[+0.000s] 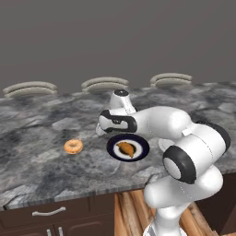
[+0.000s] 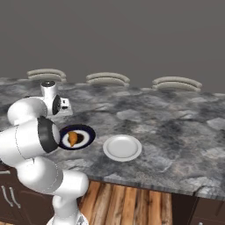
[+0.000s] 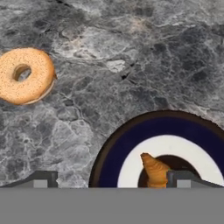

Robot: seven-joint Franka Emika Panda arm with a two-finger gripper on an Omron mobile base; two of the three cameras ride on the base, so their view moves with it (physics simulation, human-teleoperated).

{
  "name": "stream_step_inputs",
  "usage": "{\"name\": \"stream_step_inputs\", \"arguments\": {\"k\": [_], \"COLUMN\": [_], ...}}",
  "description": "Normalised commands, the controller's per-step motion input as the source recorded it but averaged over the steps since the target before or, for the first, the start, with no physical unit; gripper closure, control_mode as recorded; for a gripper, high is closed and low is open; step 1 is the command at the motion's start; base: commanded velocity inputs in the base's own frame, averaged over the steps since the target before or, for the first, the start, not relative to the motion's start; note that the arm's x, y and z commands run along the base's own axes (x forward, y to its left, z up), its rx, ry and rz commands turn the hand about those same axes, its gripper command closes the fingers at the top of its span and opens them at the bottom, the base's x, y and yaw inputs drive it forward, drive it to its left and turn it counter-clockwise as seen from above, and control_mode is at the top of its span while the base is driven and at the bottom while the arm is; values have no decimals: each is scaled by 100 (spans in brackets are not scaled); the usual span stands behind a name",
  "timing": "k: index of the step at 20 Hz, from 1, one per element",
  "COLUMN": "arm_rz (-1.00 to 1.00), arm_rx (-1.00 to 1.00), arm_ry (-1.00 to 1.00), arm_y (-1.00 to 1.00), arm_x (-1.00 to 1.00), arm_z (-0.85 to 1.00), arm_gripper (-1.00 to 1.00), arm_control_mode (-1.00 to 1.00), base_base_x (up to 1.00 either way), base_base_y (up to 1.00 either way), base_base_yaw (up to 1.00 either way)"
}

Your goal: Place the pastries on the plates.

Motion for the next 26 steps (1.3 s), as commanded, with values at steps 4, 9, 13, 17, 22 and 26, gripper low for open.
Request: {"name": "stream_step_inputs", "arguments": {"k": [4, 9, 13, 17, 22, 26], "arm_rz": [-4, -22, -26, -18, 0, 0], "arm_rx": [0, 0, 2, 4, 12, 8], "arm_ry": [1, 15, 12, 7, 0, 0], "arm_y": [57, 25, 0, 2, 29, 42], "arm_x": [34, 15, 0, 0, 0, 0], "arm_z": [17, 0, 0, -3, -11, -18], "arm_gripper": [-100, -100, -100, -100, -100, -100], "arm_control_mode": [-100, -100, -100, -100, -100, -100], "base_base_x": [0, 0, 0, 0, 0, 0], "base_base_y": [0, 0, 0, 0, 0, 0], "base_base_yaw": [0, 0, 0, 0, 0, 0]}}
